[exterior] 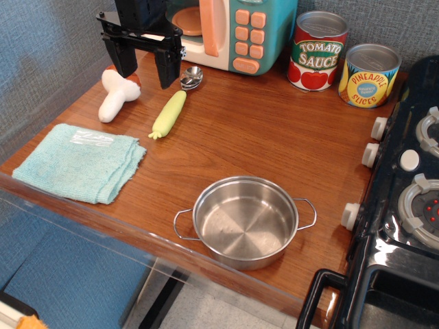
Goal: Pick up the spoon and put it next to the mushroom below the microwave.
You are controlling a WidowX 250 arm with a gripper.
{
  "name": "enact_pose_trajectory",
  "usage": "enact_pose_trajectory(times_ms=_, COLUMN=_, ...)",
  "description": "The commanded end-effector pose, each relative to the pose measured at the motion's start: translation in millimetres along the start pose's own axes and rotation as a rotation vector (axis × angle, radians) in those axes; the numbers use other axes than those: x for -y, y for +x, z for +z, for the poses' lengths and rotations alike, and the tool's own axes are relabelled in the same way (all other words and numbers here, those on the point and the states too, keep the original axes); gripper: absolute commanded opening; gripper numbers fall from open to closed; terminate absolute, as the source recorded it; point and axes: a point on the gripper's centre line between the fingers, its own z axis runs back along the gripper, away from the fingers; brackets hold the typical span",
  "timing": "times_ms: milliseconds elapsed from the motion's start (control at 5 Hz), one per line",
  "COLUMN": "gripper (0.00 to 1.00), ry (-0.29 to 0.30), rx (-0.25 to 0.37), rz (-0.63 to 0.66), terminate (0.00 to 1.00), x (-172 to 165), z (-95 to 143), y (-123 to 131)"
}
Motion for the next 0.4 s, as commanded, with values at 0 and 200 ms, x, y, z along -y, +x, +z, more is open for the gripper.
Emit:
enact_pose_trajectory(times_ms=0, gripper=1.0, ry=0.019, rx=0.057, rz=0.003, terminate=0.0, x=-4.2, z=20.9, y=4.4)
enact_pose_trajectory(times_ms=200, gripper=1.0, ry=0.019, rx=0.057, rz=0.003, terminate=1.0, x=-4.2, z=20.9, y=4.4)
